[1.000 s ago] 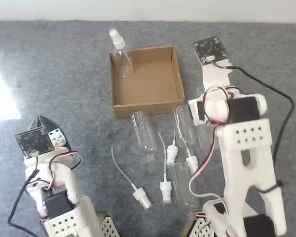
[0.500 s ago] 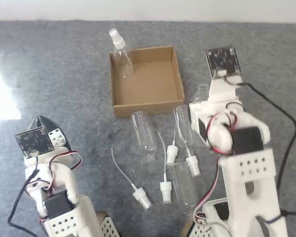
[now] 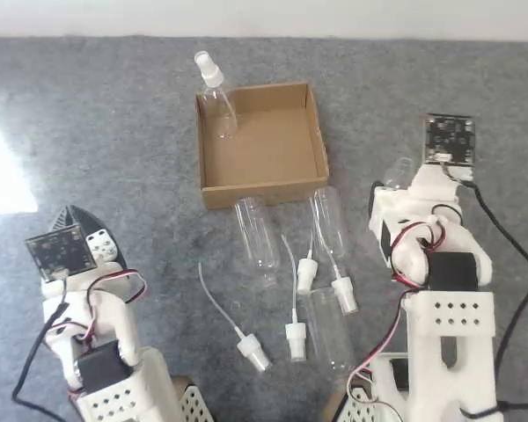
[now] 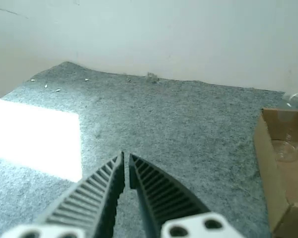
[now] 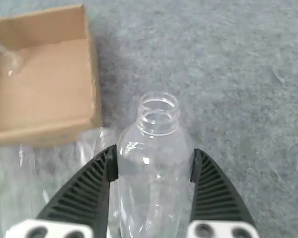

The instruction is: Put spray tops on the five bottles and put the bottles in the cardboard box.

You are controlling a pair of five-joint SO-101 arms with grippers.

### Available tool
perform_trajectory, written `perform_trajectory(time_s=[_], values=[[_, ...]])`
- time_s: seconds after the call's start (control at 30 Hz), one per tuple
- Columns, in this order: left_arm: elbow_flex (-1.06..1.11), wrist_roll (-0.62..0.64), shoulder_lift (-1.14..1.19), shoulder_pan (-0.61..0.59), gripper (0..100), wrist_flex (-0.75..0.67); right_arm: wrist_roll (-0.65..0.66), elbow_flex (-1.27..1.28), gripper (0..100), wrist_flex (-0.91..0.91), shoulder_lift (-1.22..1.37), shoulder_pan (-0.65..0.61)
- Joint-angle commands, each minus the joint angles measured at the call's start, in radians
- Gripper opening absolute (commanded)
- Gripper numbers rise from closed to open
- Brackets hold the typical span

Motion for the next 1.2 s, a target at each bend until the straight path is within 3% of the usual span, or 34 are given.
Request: perform_trajectory(time_s=[0.0,0.1,0.47,0.7,0.9,1.17], values=[[-0.127,-0.1,-0.017,0.103,2,0.069,-0.052,0.006,9.1,-0.074,-0.031,0.024],[-0.157,-0.183,-0.017,0.187,2,0.126,-0.081,0.012,9.2,-0.079,-0.03,0.039],[-0.328,-0.451,-0.015,0.295,1,0.374,-0.112,0.043,9.1,-0.142,-0.025,0.12],[-0.354,-0.555,0.0,0.336,1,0.448,-0.112,0.051,9.1,-0.163,-0.022,0.16],[-0.438,-0.632,0.229,0.382,1,0.5,-0.14,0.051,9.2,-0.163,-0.022,0.165],[-0.608,-0.83,0.488,0.476,2,0.671,-0.144,0.051,9.4,-0.163,-0.021,0.183]])
